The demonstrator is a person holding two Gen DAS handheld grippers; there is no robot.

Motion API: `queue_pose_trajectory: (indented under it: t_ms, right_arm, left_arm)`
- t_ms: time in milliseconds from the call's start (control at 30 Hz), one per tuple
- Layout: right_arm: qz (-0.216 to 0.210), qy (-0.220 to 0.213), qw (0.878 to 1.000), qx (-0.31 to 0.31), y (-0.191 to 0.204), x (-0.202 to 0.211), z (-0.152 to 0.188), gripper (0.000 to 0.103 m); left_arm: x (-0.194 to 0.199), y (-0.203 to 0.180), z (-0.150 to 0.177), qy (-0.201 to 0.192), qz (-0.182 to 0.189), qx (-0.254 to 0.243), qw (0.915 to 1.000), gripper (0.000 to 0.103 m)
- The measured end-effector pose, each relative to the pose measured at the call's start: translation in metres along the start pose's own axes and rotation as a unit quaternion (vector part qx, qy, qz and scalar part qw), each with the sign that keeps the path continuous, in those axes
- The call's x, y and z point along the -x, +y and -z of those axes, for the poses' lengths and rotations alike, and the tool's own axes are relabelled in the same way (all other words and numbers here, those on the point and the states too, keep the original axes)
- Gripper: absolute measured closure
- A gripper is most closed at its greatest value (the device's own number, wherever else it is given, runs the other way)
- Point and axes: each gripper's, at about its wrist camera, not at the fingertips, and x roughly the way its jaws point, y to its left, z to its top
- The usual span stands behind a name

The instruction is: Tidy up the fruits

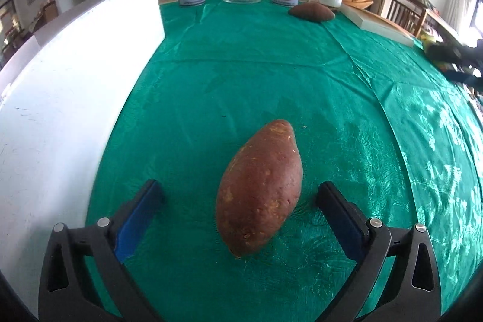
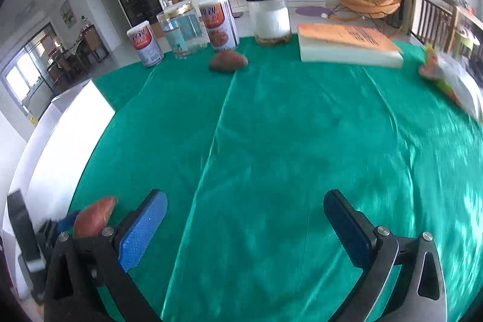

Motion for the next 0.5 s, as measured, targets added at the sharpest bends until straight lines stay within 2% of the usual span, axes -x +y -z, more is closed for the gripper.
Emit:
queue_pose_trajectory:
  t_ms: [67,133,200,267,333,400,467,500]
  right_arm:
    - [0.018,-0.007,0.999,0.033,0.005,-0.026,-0.044,0.0]
    - [0.016,-0.009,0.998,0.058,0.016,-0.052,-0.079,0.0]
    - [0.006,0.005,0.997,0.077,0.028,-0.084,-0.108,0.0]
    - [0.025,0.031,0.993,0.109,0.041,-0.119,-0.127,0.002]
    - [0.048,0.061,0.986,0.146,0.057,-0.155,-0.138,0.014]
    - [0.066,0.086,0.981,0.163,0.068,-0.182,-0.143,0.02]
    - [0.075,0.105,0.98,0.154,0.072,-0.201,-0.146,0.03]
    - [0.062,0.096,0.985,0.132,0.07,-0.2,-0.149,0.041]
  left_arm:
    - [0.0,-0.001,0.0,0.0,-0.003,-0.002,1.0,0.001]
    - [0.0,-0.002,0.0,0.0,-0.003,-0.002,1.0,0.0]
    - [0.0,-0.002,0.0,0.0,-0.003,-0.002,1.0,0.0]
    - [0.0,-0.002,0.0,0.0,-0.002,-0.002,1.0,0.001]
    - [-0.001,-0.002,0.0,0.0,-0.002,-0.001,1.0,0.001]
    - [-0.001,-0.002,0.0,0.0,-0.002,-0.001,1.0,0.001]
    - [-0.001,-0.001,0.0,0.0,-0.001,-0.001,1.0,0.001]
    - [-0.001,-0.001,0.0,0.0,-0.001,-0.001,1.0,0.001]
